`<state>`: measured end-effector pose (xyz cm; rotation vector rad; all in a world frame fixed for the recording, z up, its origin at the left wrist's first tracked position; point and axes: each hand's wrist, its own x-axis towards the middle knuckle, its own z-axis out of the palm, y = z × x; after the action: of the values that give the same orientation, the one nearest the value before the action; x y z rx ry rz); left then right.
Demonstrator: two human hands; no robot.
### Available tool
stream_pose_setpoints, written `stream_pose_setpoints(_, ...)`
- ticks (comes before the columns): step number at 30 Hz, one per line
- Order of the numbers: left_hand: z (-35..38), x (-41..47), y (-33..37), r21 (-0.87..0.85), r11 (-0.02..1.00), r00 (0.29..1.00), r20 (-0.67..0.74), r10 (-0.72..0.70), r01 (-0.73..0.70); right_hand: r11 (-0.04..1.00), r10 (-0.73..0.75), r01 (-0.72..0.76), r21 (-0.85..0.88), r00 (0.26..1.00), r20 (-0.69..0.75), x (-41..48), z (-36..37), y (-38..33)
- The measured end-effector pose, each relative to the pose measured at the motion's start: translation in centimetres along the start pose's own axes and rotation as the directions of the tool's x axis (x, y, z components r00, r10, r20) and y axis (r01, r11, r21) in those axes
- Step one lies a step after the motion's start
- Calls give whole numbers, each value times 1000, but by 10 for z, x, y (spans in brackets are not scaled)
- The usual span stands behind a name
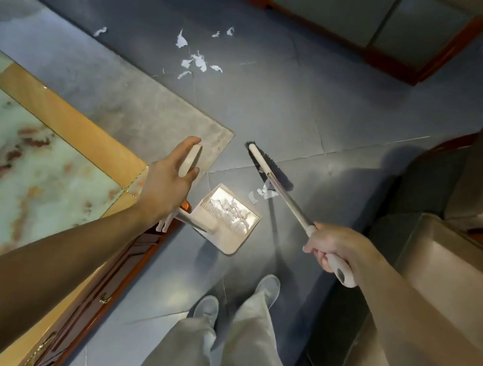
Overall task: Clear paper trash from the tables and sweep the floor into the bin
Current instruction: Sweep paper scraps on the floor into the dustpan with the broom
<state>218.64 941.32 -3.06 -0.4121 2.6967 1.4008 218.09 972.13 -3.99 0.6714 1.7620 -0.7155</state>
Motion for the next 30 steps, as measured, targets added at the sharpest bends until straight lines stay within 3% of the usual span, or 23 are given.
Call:
stream_pose_setpoints(5, 30, 14, 26, -11, 999, 999, -10, 38, -38, 994, 63, -78, 83, 984, 170, -28, -22, 2)
stream_pose_setpoints(8, 49, 25, 44, 11, 999, 998, -49, 45, -45, 998, 56, -59, 6, 964, 259, -50, -38, 4)
stream_pose_setpoints(16, 43, 65, 68, -30, 999, 979, -201, -28, 23, 976, -127, 155, -155, 976, 176, -76, -93, -43)
stream_pose_setpoints(21, 31, 129, 91, -9, 999, 952, -302, 40, -45, 948, -230, 254, -190, 963, 140, -66, -142, -121)
stream_pose_setpoints(30, 0, 300, 112, -60, 998, 907, -421, -15, -11, 950, -311, 313, 16, 936, 165, -24, -242, -326)
